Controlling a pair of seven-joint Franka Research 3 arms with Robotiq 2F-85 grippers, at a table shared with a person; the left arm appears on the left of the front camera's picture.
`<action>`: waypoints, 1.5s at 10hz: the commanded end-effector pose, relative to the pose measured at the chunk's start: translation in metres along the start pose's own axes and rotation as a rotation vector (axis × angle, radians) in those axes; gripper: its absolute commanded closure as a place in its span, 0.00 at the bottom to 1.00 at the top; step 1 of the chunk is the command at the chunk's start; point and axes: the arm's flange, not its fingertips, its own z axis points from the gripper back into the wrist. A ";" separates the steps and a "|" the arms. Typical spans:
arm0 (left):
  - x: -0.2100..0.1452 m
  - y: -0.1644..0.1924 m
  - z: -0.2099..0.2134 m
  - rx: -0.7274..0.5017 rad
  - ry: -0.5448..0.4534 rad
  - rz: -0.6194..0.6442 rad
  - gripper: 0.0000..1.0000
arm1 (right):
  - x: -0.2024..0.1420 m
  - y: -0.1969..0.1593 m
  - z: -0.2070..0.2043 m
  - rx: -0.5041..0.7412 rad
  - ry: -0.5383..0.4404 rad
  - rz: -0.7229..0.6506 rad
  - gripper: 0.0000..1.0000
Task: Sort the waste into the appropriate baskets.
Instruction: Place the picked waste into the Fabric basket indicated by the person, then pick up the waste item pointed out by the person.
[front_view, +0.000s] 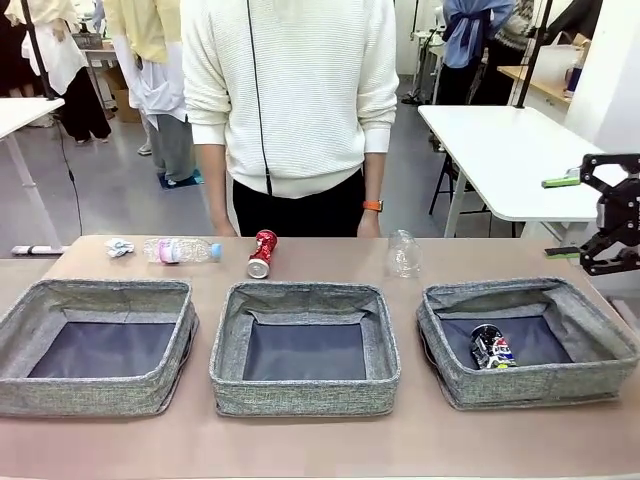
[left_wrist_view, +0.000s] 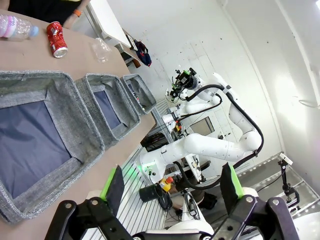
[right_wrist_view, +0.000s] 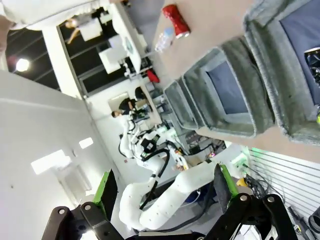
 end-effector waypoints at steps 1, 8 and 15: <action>0.002 -0.002 -0.001 -0.016 -0.009 -0.021 0.00 | 0.000 0.001 0.000 0.025 -0.002 -0.024 0.00; 0.002 -0.002 -0.001 -0.016 -0.009 -0.021 0.00 | 0.000 0.001 0.000 0.025 -0.002 -0.024 0.00; 0.002 -0.002 -0.001 -0.016 -0.009 -0.021 0.00 | 0.000 0.001 0.000 0.025 -0.002 -0.024 0.00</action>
